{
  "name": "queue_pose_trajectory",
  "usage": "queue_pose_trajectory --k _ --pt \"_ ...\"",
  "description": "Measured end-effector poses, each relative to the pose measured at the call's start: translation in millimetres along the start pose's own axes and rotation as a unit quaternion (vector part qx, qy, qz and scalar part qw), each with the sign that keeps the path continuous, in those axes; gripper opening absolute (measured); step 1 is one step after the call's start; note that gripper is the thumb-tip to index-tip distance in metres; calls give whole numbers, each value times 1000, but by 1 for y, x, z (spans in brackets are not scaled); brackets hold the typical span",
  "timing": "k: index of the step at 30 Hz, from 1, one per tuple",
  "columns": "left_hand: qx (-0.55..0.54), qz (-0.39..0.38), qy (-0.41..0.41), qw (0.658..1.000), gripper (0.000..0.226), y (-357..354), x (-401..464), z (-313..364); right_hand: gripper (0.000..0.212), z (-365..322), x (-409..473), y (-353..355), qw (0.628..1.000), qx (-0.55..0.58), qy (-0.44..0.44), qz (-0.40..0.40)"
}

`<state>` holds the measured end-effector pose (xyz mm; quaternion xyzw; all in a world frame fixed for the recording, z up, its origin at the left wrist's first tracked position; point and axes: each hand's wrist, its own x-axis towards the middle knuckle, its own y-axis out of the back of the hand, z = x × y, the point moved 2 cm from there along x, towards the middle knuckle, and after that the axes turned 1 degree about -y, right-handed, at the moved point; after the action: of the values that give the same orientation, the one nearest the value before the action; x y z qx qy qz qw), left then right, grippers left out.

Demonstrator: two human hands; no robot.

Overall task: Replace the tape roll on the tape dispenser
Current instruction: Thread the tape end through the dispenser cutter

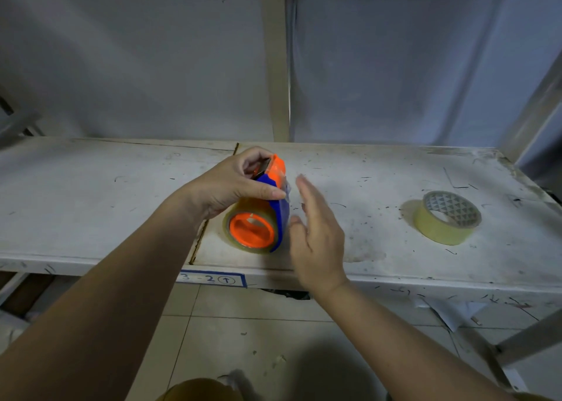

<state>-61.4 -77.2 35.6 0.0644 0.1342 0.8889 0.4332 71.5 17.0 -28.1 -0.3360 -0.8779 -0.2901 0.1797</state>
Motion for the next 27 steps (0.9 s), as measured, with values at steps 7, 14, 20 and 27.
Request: queue_pose_trajectory --k 7,14,20,27 --pt "-9 15 7 1000 60 -1 0 -2 62 -5 -4 -8 996 -15 25 -79" --pt "-27 61 13 998 61 -10 1 -1 59 -10 4 -4 992 -35 -14 -117" --pt "-30 77 12 997 58 -15 1 0 65 -7 13 -9 991 -59 -48 -108" --pt "-36 86 14 996 66 -16 -2 0 66 -12 28 -9 980 -154 -37 -119"
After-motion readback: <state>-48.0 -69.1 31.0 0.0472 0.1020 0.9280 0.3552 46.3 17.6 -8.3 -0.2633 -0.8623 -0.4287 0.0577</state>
